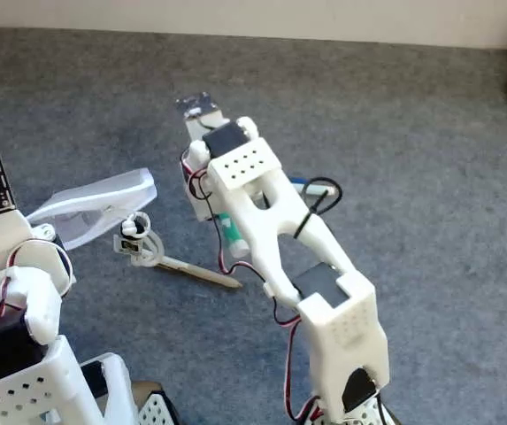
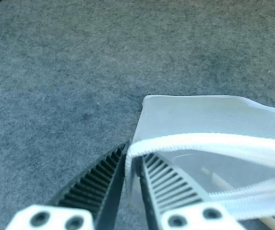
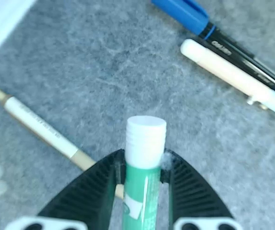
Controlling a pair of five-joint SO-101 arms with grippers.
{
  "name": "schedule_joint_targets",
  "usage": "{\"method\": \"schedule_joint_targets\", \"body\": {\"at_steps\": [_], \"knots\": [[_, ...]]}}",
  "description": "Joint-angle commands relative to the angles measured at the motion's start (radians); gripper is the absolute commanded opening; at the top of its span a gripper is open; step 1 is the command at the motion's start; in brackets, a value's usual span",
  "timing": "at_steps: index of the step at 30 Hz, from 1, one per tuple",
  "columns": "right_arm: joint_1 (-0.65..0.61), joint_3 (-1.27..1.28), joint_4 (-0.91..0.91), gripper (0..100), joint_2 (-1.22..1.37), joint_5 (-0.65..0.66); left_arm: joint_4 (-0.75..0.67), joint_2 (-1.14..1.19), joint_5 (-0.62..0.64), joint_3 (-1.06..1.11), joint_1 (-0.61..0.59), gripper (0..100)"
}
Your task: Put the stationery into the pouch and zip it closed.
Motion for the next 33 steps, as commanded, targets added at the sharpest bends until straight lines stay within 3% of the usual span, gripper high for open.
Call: {"method": "schedule_joint_targets", "body": {"at_steps": [1, 16, 24, 33], "knots": [[0.005, -0.062, 0.042, 10.1, -0.124, 0.002, -0.043, 0.001, 0.008, -0.027, -0.008, 1], [-0.044, -0.059, 0.189, 10.1, -0.378, -0.005, -0.043, 0.001, 0.011, -0.027, -0.007, 1], [-0.137, 0.091, 0.188, 10.1, -0.539, -0.005, -0.040, 0.001, 0.011, -0.025, -0.007, 1], [-0.147, 0.248, 0.099, 10.1, -0.719, -0.005, -0.041, 0.001, 0.012, -0.025, -0.005, 1]]}}
